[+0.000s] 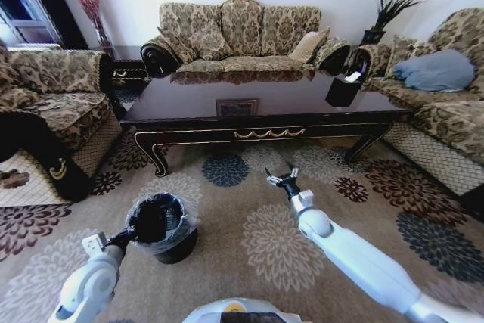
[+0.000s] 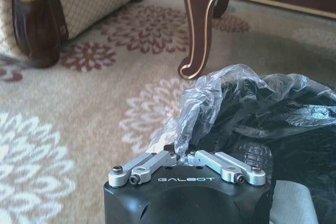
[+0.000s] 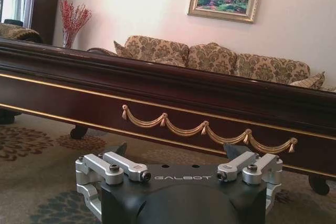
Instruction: Move to the front of the table and pick up the trash from the floor, then place it into the trash bin.
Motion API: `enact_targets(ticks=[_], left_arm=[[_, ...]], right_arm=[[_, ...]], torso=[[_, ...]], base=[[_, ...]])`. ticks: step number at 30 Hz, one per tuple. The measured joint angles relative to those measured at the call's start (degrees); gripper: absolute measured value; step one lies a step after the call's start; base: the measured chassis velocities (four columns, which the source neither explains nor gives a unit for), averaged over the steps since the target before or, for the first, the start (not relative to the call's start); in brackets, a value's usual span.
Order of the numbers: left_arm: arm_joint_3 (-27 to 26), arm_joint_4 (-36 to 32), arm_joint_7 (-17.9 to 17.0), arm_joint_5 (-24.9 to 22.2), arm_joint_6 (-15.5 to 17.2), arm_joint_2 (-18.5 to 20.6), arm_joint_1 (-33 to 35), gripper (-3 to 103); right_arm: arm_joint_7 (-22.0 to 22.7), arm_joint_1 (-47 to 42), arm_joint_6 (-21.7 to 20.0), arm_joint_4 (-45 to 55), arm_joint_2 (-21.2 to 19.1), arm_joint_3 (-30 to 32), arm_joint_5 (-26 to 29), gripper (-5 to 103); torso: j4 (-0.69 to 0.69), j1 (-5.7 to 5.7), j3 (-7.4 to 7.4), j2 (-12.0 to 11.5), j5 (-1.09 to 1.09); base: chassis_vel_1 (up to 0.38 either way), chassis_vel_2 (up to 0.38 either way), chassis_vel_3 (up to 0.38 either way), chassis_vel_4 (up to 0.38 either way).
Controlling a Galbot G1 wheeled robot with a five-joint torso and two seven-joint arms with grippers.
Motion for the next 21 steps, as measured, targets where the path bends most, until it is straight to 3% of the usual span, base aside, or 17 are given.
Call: enact_targets(ticks=[16, 21], left_arm=[[2.49, 2.26, 0.83, 4.13, -0.88, -2.23, 0.49, 0], [2.18, 2.49, 0.89, 5.05, -1.20, -2.21, 1.05, 15]], right_arm=[[-1.11, -3.64, 0.65, 2.15, -0.73, 3.00, -0.94, 100], [-1.20, -4.19, 0.73, 2.43, -0.54, 3.33, -1.20, 100]], torso=[[0.01, 0.00, 0.01, 0.00, -0.01], [0.02, 0.00, 0.01, 0.00, 0.02]], base=[[0.000, 0.000, 0.000, 0.000], [0.000, 0.000, 0.000, 0.000]])
